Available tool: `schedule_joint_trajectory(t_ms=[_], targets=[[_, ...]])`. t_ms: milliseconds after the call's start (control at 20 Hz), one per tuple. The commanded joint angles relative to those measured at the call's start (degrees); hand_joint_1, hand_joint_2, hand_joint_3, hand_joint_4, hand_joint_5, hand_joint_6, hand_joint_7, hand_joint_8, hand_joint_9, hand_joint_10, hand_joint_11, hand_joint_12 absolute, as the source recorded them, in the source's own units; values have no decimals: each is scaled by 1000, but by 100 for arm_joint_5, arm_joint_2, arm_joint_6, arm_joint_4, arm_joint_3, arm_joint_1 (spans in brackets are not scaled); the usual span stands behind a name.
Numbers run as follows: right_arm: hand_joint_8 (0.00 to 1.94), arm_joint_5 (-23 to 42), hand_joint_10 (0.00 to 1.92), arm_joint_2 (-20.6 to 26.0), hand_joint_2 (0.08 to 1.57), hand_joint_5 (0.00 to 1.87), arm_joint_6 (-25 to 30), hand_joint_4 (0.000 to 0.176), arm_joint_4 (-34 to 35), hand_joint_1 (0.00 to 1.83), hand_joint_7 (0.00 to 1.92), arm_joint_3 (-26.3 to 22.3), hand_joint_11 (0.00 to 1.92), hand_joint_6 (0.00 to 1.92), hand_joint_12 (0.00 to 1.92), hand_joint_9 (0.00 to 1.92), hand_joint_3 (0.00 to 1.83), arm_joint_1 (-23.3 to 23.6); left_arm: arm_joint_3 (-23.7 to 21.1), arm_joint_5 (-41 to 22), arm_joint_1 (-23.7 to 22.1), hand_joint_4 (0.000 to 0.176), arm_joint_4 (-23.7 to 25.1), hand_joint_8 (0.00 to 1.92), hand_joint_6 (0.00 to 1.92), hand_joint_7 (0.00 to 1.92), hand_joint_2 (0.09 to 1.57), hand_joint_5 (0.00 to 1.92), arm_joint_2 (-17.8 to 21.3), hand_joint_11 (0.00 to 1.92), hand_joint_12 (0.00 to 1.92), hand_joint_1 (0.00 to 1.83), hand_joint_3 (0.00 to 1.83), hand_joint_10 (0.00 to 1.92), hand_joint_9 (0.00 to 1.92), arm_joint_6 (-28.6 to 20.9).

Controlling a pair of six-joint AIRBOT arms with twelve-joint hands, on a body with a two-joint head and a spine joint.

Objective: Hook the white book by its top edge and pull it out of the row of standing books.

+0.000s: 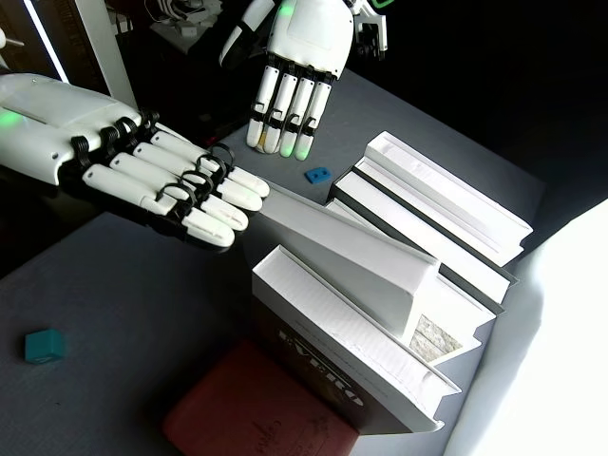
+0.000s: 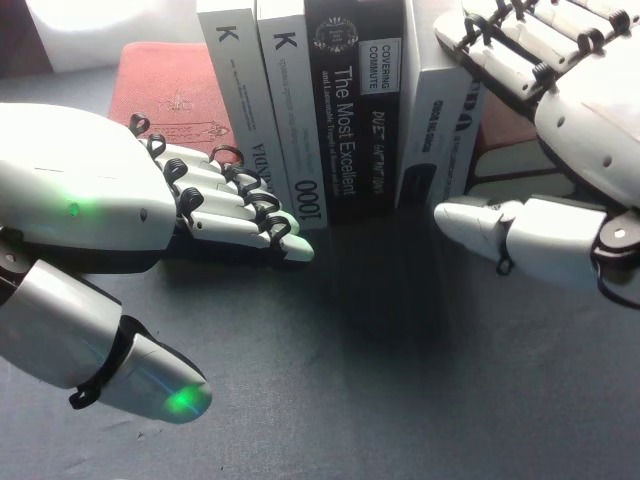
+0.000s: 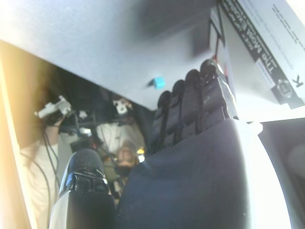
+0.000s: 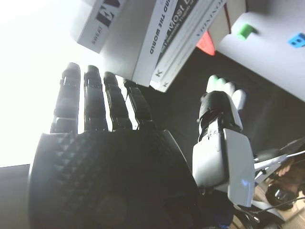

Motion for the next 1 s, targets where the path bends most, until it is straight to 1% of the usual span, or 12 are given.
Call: schedule_joint_trajectory(t_ms=[0, 100, 250, 400, 550, 650, 950], targets=[[0, 213, 0, 37, 1146, 11, -79, 0, -78, 0, 0, -60, 0, 4, 0, 0, 0, -17, 11, 281, -89, 0, -278, 0, 0, 0, 1146, 0, 15, 0, 0, 0, 2, 0, 0, -13], [0, 257, 0, 86, 1151, 6, -196, 0, -19, 0, 0, -198, 0, 1, 0, 0, 0, -107, 11, 281, -88, 0, -278, 0, 0, 0, 1149, 0, 15, 0, 0, 0, 3, 0, 0, -13], [0, 308, 0, 174, 1156, 0, -205, 0, 13, 0, 0, -399, 0, 0, 0, 0, 3, -234, 11, 281, -88, 0, -278, 0, 0, 0, 1148, 0, 15, 0, 0, 0, 2, 0, 0, -13], [0, 321, 0, 221, 1152, 13, -336, 0, 287, 0, 0, -550, 0, 5, 0, 0, 0, -318, 15, 281, -95, 0, -278, 0, 0, 0, 1142, 0, 14, 0, 0, 0, 0, 0, 0, -13], [0, 325, 0, 265, 1154, 15, -344, 0, 371, 0, 0, -702, 0, 4, 0, 0, 1, -438, 16, 281, -96, 0, -278, 0, 0, 0, 1151, 0, 14, 0, 0, 0, 3, 0, 0, -13], [0, 314, 0, 281, 1164, 14, -360, 0, 512, 0, 0, -759, 0, 3, 0, 0, 5, -490, 16, 281, -96, 0, -278, 0, 0, 0, 1154, 0, 14, 0, 0, 0, 4, 0, 0, -13], [0, 205, 0, 287, 1163, 0, -362, 0, 634, 0, 0, -800, 0, 0, 0, 0, 3, -658, 15, 278, -96, 0, -278, 0, 0, 0, 1149, 0, 14, 0, 0, 0, 1, 0, 0, -13]])
